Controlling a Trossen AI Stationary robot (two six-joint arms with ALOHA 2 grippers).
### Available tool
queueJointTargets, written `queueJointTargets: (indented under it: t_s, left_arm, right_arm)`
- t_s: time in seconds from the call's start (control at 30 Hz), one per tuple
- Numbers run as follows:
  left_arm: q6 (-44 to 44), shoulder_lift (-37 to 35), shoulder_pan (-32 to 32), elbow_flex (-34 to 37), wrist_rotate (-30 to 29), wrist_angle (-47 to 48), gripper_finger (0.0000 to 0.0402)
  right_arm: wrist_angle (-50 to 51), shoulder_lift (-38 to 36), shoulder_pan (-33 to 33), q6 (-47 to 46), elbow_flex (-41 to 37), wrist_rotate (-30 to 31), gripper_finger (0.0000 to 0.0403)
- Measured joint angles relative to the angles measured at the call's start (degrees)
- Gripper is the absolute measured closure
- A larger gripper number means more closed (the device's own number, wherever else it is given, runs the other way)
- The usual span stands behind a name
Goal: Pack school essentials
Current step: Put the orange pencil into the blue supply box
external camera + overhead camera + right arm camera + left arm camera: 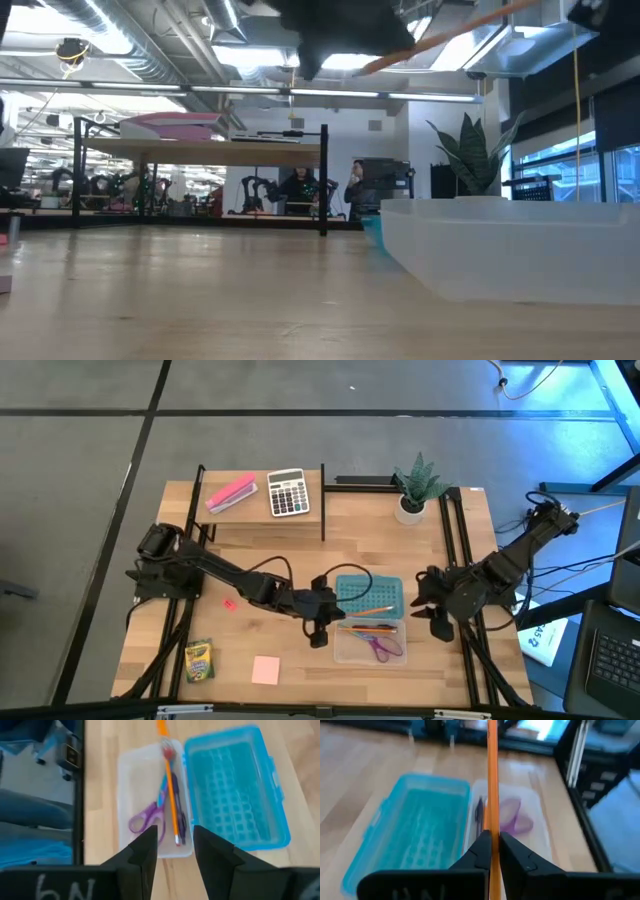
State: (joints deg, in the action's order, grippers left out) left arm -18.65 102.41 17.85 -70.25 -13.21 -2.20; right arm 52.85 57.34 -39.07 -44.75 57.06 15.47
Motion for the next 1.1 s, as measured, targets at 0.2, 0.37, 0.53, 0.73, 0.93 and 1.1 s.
queueJointTargets:
  t_s: [0.2,0.37,0.53,0.73,0.93,1.1]
  left_arm:
    - [2.75,4.21,0.07,0.12,0.46,-7.44,0.0388]
    - [2.80,7.29,0.03,0.01,0.44,-9.20,0.0388]
    - [5.61,10.39,0.13,0.01,1.06,-11.24,0.0388]
    - [6.86,13.28,0.17,0.01,1.66,-12.07,0.0388]
    - [7.20,14.44,-0.05,0.01,1.91,-11.98,0.0388]
    - [6.96,15.52,-0.35,0.03,2.03,-11.67,0.0388]
  right_arm:
    - [0.82,-0.05,0.00,1.86,3.16,0.08,0.0274]
    - [1.09,-0.13,0.00,1.74,3.42,0.03,0.0274]
    - [1.14,-0.13,0.00,1.73,3.43,0.03,0.0274]
    - [1.54,-0.13,0.00,1.64,3.43,0.01,0.0274]
    - [1.74,-0.11,0.01,1.67,3.43,-0.02,0.0274]
    - [1.89,-0.11,0.00,1.68,3.43,-0.05,0.0274]
